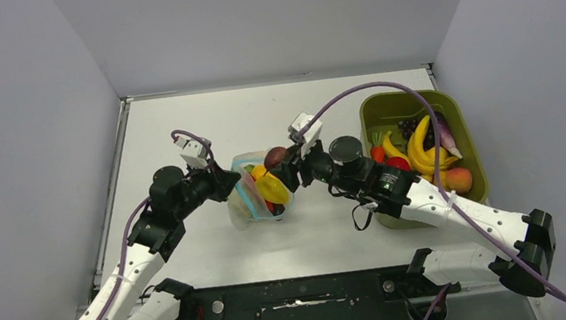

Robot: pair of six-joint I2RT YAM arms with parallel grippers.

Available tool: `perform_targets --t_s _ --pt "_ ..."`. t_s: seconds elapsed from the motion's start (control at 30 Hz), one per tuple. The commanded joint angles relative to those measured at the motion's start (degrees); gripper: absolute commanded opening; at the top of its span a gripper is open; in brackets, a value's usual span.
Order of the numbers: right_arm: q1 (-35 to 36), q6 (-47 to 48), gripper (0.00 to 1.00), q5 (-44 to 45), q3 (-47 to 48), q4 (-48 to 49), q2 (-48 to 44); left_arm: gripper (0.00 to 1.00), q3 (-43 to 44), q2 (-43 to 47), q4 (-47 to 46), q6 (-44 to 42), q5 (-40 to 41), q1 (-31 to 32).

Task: Place the food in the zip-top bag and seal the zipper
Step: Place the fake fruit in the zipper food storage bag.

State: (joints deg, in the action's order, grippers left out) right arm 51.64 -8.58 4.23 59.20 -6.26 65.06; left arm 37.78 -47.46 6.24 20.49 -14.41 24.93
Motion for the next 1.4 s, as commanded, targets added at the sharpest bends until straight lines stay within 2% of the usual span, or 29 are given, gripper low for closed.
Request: perform_targets --t_s 0.0,0.27,0.53,0.73,0.93,1.03,1.23,1.37 --pt "3.85 6.88 0.54 -4.63 -2.31 9.56 0.86 0.00 0.37 1.54 -4.39 0.21 -1.33 -0.09" --pt "6.90 13.11 0.56 -3.62 -1.18 7.63 6.62 0.00 0.36 2.01 -4.39 0.05 -1.69 -0.05" --pt "7.06 15.42 0.59 3.84 2.70 6.25 12.67 0.00 0.11 2.89 -4.78 -0.01 -2.82 0.20" --pt "7.12 15.05 0.67 6.69 5.97 4.50 16.32 0.00 0.10 3.32 -5.12 -0.10 -3.16 0.29" --pt "7.14 12.75 0.76 8.60 7.85 1.64 15.63 0.00 0.10 3.26 -5.01 -0.36 -3.02 0.34" --pt "7.11 12.17 0.75 8.16 8.30 -0.07 13.94 0.00 0.10 3.09 -4.94 -0.36 -3.08 0.30" --pt "6.44 6.23 0.61 9.19 7.57 -1.45 9.87 0.00 0.10 2.78 -4.99 -0.36 -3.12 0.30" --pt "3.83 4.63 0.58 6.49 5.54 -2.07 7.81 0.00 0.10 2.77 -5.14 -0.19 -3.21 0.30"
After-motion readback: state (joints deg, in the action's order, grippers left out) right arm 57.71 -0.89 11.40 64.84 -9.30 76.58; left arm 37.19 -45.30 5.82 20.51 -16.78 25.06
